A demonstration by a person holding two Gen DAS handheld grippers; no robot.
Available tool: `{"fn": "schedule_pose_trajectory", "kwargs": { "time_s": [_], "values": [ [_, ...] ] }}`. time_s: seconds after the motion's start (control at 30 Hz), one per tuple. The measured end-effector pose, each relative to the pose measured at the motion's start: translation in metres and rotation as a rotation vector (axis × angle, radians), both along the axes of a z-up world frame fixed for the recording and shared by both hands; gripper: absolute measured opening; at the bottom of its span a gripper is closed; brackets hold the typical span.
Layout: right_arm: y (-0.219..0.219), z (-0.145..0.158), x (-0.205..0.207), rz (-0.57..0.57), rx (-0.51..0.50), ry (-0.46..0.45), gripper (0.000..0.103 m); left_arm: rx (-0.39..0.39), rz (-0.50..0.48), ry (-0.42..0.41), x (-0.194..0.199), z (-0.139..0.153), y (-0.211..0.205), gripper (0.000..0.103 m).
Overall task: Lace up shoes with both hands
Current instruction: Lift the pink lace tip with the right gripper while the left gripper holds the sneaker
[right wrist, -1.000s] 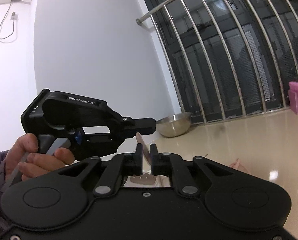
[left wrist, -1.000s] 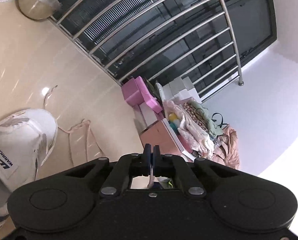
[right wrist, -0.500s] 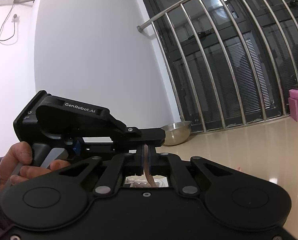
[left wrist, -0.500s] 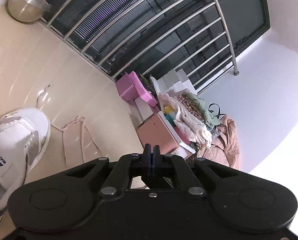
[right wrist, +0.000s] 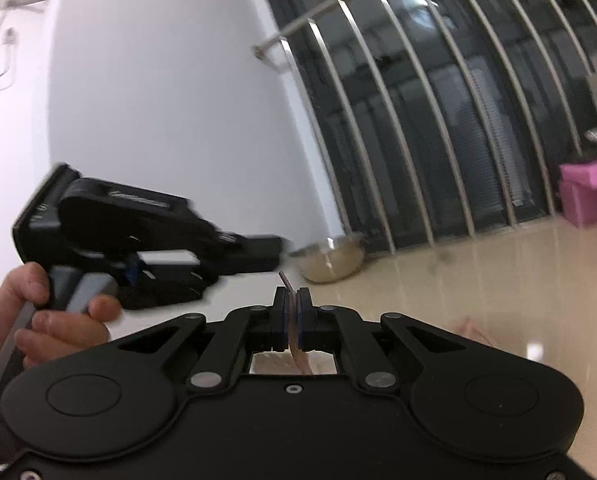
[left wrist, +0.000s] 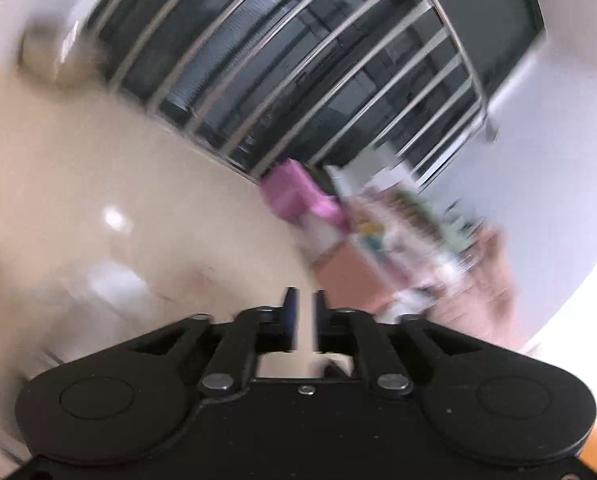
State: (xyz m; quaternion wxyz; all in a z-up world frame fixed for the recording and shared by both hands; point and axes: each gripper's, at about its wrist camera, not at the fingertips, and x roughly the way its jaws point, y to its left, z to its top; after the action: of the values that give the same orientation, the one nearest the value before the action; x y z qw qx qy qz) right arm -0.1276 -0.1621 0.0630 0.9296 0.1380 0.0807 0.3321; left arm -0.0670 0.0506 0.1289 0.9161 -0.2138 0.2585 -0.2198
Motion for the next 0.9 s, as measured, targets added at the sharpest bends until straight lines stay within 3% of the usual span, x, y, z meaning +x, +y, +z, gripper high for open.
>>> {"fn": "schedule_pose_trajectory", "kwargs": {
  "time_s": [0.03,0.1,0.23,0.33,0.37,0.4,0.6,0.73,0.8,0.9],
  "values": [
    [-0.001,-0.002,0.002,-0.006,-0.002,0.013,0.003,0.109,0.034,-0.008,0.001,0.006,0.006,0.055],
    [-0.002,-0.006,0.006,-0.014,0.001,0.032,0.003,0.319,0.070,0.014,0.005,0.004,0.015,0.056],
    [0.001,-0.013,0.016,0.013,0.047,0.067,0.003,0.624,0.009,0.166,0.015,-0.027,0.009,0.056],
    [0.011,-0.019,0.032,0.051,0.059,0.107,0.003,0.690,-0.011,0.174,0.021,-0.042,0.003,0.056],
    [0.015,-0.021,0.037,0.062,0.054,0.115,0.003,0.685,-0.016,0.163,0.024,-0.042,0.002,0.046],
    [0.022,-0.022,0.045,0.071,0.046,0.121,0.003,0.679,-0.020,0.152,0.026,-0.042,0.002,0.017],
    [0.075,-0.023,0.097,0.089,-0.003,0.218,0.003,0.559,-0.003,0.159,0.028,-0.042,0.015,0.013],
    [0.110,-0.042,0.116,0.073,-0.096,0.341,0.001,0.285,0.062,0.233,0.029,-0.052,0.051,0.013],
    [0.115,-0.049,0.110,0.060,-0.120,0.326,0.001,0.128,0.095,0.270,0.030,-0.060,0.069,0.014],
    [0.120,-0.051,0.105,0.040,-0.145,0.320,0.000,-0.021,0.129,0.306,0.032,-0.068,0.087,0.015]
  ]
}}
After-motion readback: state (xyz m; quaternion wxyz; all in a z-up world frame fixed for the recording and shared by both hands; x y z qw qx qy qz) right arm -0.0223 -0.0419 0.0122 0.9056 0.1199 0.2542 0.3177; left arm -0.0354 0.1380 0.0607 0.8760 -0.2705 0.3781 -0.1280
